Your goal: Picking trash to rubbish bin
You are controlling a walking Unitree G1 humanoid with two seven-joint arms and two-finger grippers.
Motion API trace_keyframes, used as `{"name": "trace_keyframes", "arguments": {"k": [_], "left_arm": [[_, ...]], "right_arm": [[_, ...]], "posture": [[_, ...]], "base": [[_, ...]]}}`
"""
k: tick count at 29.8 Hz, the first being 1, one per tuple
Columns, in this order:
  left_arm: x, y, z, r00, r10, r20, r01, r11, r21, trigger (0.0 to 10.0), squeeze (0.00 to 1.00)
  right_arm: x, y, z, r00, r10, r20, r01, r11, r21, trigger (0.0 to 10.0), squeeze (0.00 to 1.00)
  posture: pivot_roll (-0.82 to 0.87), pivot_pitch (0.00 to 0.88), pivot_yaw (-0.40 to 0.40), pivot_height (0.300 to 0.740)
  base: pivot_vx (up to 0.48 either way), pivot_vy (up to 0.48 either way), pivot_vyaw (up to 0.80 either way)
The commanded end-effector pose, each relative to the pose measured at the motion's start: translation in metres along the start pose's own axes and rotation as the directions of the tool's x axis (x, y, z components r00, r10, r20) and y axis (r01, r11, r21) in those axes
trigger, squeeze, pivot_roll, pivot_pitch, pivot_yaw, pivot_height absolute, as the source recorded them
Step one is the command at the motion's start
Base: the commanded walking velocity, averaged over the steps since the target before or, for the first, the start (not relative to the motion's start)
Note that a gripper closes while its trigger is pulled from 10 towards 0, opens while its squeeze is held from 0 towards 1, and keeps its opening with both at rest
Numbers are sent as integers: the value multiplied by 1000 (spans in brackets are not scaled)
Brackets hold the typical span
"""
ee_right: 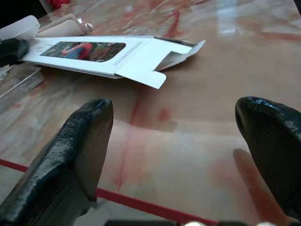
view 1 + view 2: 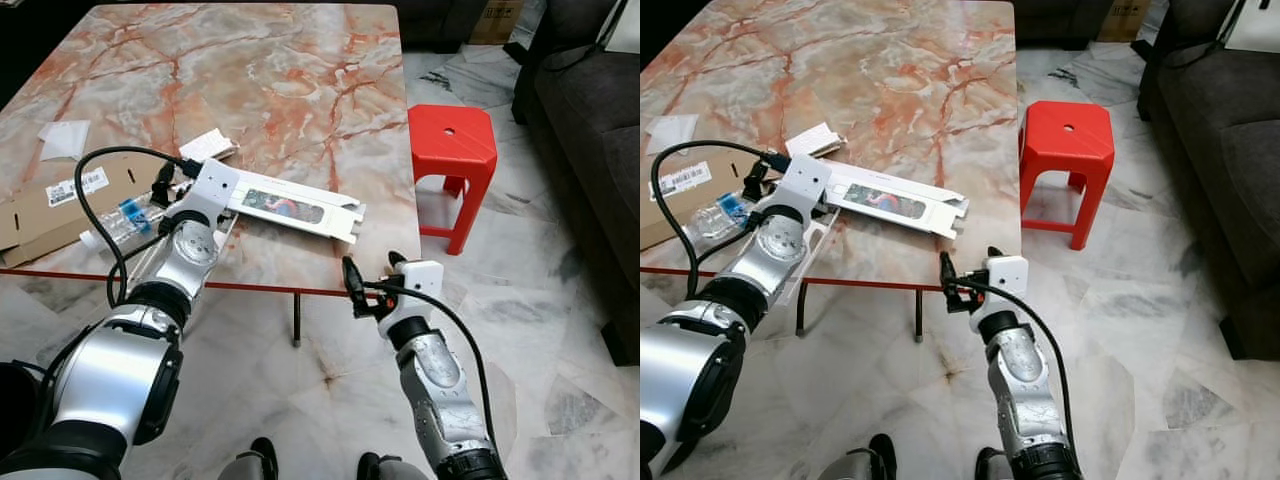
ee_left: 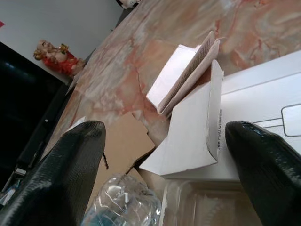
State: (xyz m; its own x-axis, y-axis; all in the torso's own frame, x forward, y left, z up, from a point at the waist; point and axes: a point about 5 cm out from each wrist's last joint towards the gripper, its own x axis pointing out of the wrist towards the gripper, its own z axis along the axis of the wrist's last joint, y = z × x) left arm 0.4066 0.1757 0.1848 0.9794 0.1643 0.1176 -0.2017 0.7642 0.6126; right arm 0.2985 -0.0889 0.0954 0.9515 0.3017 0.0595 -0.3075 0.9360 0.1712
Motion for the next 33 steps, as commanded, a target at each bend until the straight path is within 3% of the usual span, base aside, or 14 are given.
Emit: {"name": "trace_keyframes", "arguments": {"k": [1,33], "left_arm": [[-2,-2,-6,1000,-15,-16,15,1000,10,0,0],[-5,-10,-3,999,-36,9,36,999,-5,0,0]], "right_arm": [[-3,15,-7,1000,3,-16,-2,998,69,10000,0],[-7,15,-11,999,-9,-34,12,997,76,10000,0]], "posture": [[-151,223,17,740],[-152,227,21,740]], "base": [[0,0,0],[0,0,0]]}}
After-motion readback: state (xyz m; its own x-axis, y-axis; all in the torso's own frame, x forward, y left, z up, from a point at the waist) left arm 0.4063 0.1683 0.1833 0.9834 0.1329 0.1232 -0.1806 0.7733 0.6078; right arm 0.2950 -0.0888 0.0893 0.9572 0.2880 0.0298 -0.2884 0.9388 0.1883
